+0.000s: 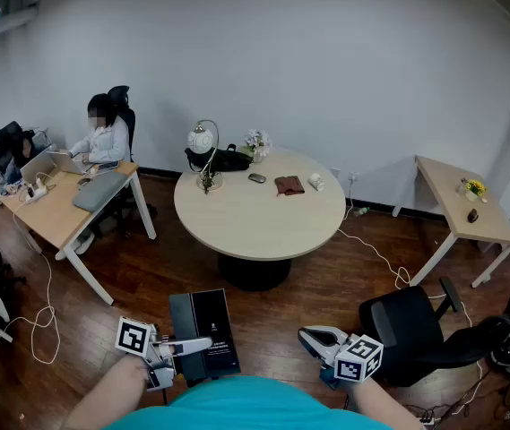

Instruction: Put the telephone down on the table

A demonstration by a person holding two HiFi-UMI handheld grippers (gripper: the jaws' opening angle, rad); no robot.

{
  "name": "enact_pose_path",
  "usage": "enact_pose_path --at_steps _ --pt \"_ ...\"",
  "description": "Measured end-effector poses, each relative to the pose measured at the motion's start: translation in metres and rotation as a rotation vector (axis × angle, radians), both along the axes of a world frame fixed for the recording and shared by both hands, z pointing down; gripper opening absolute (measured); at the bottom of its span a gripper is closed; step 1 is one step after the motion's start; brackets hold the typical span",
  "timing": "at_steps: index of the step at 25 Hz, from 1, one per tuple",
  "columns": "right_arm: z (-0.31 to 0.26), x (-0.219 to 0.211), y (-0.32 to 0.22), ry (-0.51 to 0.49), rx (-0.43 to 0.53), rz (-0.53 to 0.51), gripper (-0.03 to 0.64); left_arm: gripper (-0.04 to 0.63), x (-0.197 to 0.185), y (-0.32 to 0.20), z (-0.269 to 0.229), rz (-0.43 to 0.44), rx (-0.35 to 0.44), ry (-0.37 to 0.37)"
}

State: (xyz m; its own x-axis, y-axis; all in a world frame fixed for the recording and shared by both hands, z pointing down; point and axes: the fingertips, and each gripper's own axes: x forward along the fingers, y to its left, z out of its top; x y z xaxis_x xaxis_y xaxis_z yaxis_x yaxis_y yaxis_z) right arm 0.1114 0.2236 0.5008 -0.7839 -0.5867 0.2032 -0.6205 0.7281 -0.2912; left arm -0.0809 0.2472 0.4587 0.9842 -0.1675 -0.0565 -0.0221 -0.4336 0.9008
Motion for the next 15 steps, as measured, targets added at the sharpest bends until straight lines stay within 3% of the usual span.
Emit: enact_pose_path --at_steps 10,15 --pt "0.000 0.081 -0.005 0.013 0.009 -0.011 0.002 0.174 0.084 -0.004 -0.001 -0.005 0.005 0.009" --pt "0.004 0.101 -0.018 0.016 0.007 -0.008 0.002 0.173 0.104 -0.013 0.006 -0.001 -0.011 0.004"
